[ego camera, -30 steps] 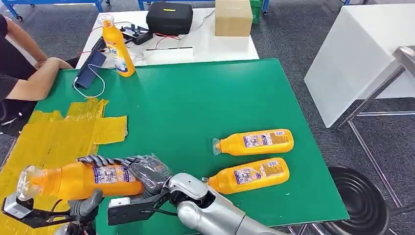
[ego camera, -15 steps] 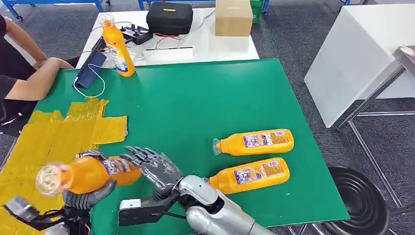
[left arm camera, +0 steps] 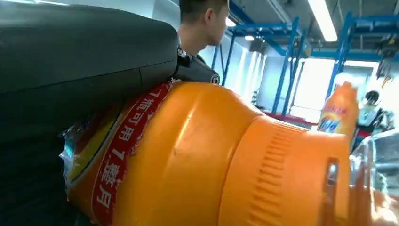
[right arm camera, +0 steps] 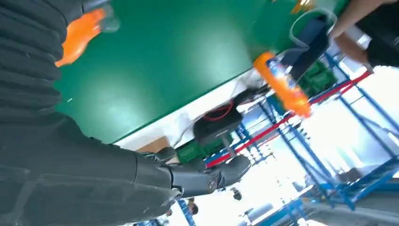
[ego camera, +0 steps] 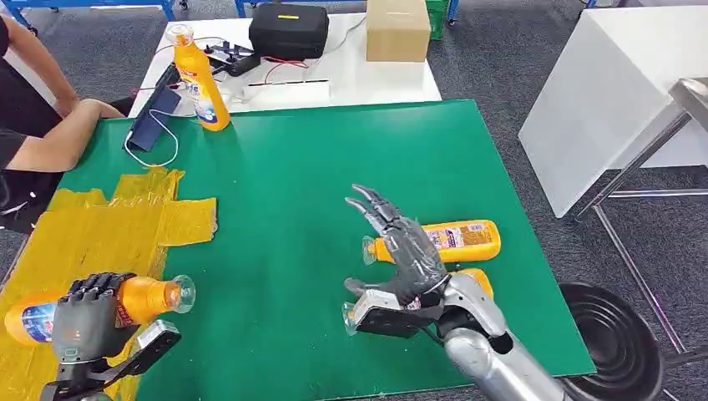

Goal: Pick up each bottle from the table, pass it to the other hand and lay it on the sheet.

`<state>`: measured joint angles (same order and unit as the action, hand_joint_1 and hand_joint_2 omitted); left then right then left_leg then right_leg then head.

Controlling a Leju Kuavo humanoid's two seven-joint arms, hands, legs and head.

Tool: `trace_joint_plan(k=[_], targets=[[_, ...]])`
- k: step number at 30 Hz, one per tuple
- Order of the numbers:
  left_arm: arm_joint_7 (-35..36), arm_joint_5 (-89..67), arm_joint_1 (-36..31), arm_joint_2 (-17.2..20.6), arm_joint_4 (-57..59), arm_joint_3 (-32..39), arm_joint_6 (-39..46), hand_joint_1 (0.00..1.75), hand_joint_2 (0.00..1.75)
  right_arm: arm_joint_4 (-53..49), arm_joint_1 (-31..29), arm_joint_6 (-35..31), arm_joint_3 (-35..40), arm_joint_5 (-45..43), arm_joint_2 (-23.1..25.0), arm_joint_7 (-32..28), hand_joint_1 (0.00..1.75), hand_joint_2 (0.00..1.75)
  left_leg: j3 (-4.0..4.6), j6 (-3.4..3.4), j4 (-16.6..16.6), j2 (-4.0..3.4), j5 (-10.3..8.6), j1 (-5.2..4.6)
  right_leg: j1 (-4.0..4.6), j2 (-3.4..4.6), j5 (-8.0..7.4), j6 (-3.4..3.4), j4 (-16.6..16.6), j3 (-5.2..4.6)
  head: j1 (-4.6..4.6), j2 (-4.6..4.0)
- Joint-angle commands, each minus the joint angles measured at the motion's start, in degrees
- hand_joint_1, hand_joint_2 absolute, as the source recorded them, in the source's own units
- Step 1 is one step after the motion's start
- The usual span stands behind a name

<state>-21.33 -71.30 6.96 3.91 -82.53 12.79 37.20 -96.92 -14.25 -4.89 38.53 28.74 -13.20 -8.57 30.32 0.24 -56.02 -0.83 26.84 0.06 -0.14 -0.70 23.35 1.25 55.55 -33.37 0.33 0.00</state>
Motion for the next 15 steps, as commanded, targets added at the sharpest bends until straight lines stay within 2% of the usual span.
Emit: trace_joint_plan(k=[1,3,4,9,15], targets=[[6.1,-8.1,-3.5,5.2,17.2,-4.0,-2.9,1.75,1.75,-9.1,0.6,7.9,-7.7,-7.3,-18.3,0.2,0.00,1.75,-0.18,-0.03,0.0,0.38,0.02,0.01,-0.01,-0.22,0.10,0.01,0.0,0.27,-0.04,0.00],[6.6,-8.1,-3.9,6.2,18.5,-5.6,-3.9,1.75,1.75,-11.2,1.6,12.4,-11.4,-12.4,-22.9,0.2,0.00,1.75,-0.09,0.02,0.0,0.51,0.00,-0.02,-0.03,-0.37,0.12,0.05,0.0,0.21,-0.07,0.00],[6.6,-7.7,-4.1,6.6,18.8,-6.4,-4.6,1.75,1.75,-11.6,2.4,13.6,-13.2,-13.1,-23.2,0.1,0.00,1.75,-0.05,0.04,-0.1,0.58,0.00,-0.04,-0.05,-0.44,0.15,0.07,0.0,0.19,-0.04,0.02],[6.8,-7.5,-4.1,6.7,18.6,-6.7,-4.8,1.75,1.75,-11.4,2.5,13.9,-12.8,-12.7,-22.5,0.1,0.00,1.75,-0.12,0.02,0.0,0.17,-0.01,-0.13,-0.18,-0.15,0.03,0.02,0.0,0.20,-0.04,0.00],[6.8,-7.5,-4.0,6.7,18.5,-6.7,-4.9,1.75,1.75,-11.4,2.4,13.9,-12.5,-12.5,-22.2,0.2,0.00,1.75,-0.16,0.01,0.0,0.17,0.01,-0.11,-0.14,-0.07,-0.01,-0.01,0.0,0.29,-0.07,0.00]])
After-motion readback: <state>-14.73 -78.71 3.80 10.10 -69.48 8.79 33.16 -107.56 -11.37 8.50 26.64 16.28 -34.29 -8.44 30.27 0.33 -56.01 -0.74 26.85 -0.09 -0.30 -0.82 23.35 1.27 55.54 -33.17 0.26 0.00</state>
